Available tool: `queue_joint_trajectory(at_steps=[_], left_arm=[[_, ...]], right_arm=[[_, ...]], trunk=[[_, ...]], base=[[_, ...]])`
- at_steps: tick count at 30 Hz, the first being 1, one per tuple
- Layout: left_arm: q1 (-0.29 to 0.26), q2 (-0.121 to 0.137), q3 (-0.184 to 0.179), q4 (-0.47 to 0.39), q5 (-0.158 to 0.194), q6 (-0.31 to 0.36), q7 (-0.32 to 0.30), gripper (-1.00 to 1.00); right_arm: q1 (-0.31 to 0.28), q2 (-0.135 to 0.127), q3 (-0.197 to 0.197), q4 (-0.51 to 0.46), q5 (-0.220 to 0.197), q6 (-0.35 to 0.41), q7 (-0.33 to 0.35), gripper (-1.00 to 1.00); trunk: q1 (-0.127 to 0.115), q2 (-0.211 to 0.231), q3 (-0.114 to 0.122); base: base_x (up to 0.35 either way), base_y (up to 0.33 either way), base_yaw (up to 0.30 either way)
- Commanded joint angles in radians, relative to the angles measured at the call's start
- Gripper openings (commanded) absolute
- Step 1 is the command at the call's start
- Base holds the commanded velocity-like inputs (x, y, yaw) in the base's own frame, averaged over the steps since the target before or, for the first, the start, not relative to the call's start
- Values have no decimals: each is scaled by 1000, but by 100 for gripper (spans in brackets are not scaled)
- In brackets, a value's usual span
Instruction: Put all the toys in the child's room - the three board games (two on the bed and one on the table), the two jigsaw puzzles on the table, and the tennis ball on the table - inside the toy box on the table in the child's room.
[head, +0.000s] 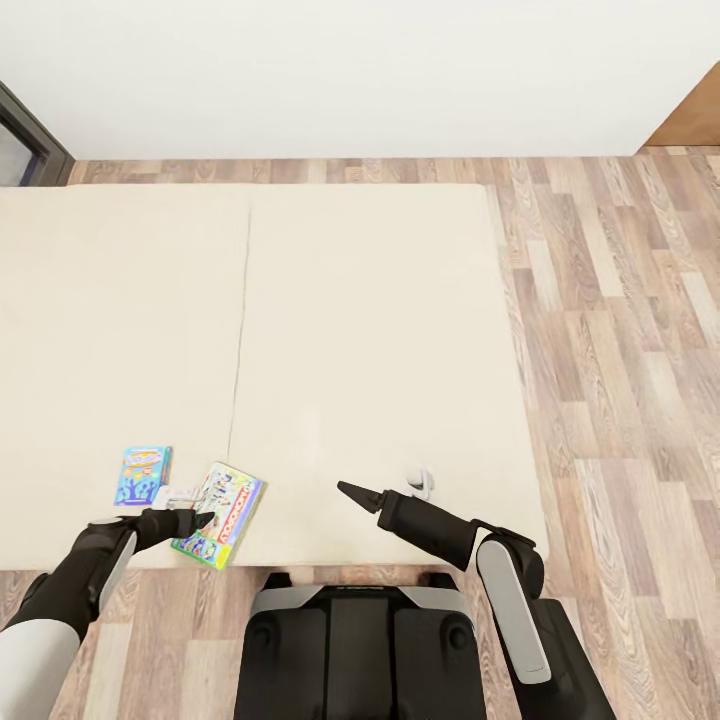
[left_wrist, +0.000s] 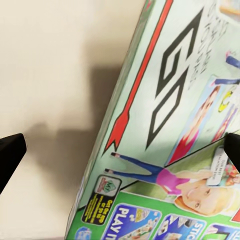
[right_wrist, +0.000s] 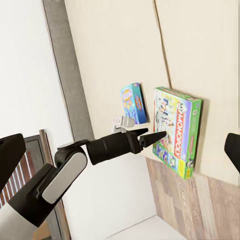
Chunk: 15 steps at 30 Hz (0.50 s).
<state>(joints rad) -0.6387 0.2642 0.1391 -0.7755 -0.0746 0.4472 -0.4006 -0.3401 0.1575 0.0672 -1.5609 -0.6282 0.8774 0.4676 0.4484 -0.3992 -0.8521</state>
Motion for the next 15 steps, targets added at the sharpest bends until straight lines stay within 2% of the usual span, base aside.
queue_joint_trajectory(at_steps=[1,12,13,15], left_arm=[[1,-91,8,53,-19,-1,50,100],[1,-91,8,53,-19,-1,48,100],[-1,-5,10,-7,-4,-1,0,100],[-1,-9,10,-14,-4,8,1,100]], right_arm=[[0,1,-1,-1,2,5,3,100],[0,1,-1,-1,2,5,3,100],[0,6,5,-7,-4,11,7,100],[0,16,8,-15,-5,21,7,100]], trunk=[[2,-1,-1],[2,-1,-1],[2,-1,-1],[2,-1,-1]], base=[[0,-37,0],[0,-8,0],[0,0,0],[0,0,0]])
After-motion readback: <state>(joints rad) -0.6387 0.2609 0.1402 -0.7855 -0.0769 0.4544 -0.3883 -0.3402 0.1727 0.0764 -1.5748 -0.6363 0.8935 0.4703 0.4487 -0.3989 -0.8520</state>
